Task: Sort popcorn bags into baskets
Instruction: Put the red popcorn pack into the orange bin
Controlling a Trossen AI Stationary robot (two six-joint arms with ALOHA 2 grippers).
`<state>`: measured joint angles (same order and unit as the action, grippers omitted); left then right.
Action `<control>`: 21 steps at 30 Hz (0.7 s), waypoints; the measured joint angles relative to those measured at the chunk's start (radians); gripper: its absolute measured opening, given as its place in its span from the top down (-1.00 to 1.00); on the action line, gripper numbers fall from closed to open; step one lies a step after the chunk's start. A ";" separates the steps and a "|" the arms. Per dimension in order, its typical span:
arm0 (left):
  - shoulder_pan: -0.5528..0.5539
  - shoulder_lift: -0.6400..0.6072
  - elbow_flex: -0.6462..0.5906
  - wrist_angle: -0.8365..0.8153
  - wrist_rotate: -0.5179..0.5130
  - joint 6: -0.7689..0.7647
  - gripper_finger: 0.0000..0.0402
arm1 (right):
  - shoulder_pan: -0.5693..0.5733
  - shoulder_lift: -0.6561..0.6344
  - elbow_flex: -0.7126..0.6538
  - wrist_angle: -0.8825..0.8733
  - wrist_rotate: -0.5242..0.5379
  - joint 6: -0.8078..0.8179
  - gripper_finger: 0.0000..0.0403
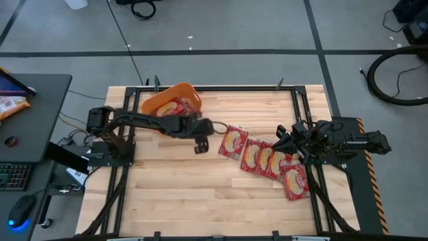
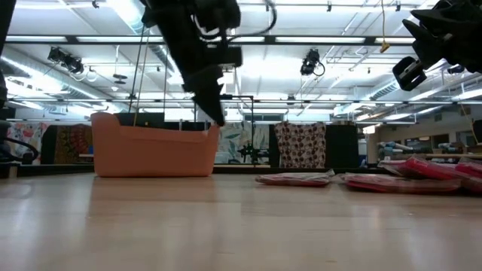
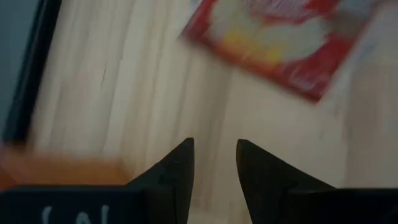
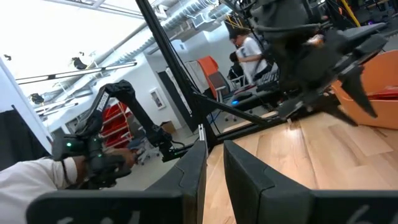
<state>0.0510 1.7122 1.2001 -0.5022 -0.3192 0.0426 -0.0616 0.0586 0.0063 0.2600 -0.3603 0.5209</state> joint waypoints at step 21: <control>-0.121 0.338 0.225 0.450 0.130 0.263 0.52 | 0.000 0.006 0.000 0.017 0.000 0.000 0.69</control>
<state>-0.0696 2.0498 1.4249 -0.0522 -0.1897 0.3060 -0.0616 0.0650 0.0063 0.2768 -0.3599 0.5209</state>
